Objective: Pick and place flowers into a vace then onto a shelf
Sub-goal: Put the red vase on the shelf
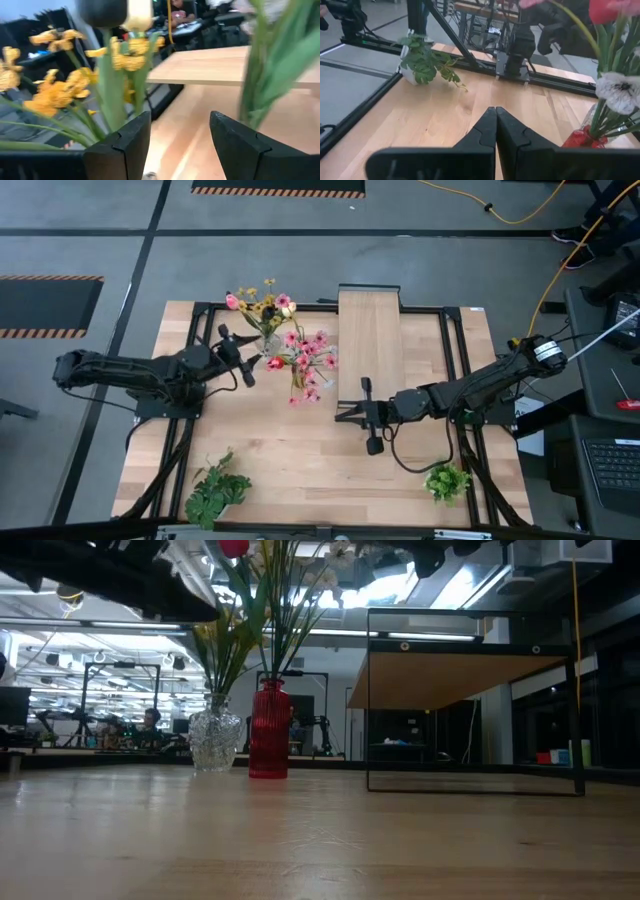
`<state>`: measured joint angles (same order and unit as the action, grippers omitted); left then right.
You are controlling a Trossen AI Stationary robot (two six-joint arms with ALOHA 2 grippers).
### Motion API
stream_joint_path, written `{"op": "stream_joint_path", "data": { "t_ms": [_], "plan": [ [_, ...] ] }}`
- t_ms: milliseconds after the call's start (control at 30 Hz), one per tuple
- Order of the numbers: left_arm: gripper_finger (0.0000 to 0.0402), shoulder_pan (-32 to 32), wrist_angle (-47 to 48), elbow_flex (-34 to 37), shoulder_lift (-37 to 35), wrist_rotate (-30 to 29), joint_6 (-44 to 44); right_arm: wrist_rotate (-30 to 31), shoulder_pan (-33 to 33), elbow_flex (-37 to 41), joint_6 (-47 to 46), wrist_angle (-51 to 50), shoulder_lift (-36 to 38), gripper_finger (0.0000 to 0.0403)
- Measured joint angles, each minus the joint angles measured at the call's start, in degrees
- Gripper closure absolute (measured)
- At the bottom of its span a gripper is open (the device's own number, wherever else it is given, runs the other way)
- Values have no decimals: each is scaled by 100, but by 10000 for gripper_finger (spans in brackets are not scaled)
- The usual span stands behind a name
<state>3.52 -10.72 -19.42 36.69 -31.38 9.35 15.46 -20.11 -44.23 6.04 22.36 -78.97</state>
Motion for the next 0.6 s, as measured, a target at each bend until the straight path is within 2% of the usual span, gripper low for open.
{"op": "stream_joint_path", "data": {
  "t_ms": [267, 467, 600],
  "plan": [
    [205, -901, 180, -69, 2, -765, -157, -2, -298, 3, -219, -230, 5, 398],
    [206, -1642, 195, -73, 39, -933, -605, -7, -623, 2, -340, -370, 3, 398],
    [206, -2086, 192, -78, 326, -972, -927, -6, -820, 2, -583, -375, 3, 398]
  ]
}}
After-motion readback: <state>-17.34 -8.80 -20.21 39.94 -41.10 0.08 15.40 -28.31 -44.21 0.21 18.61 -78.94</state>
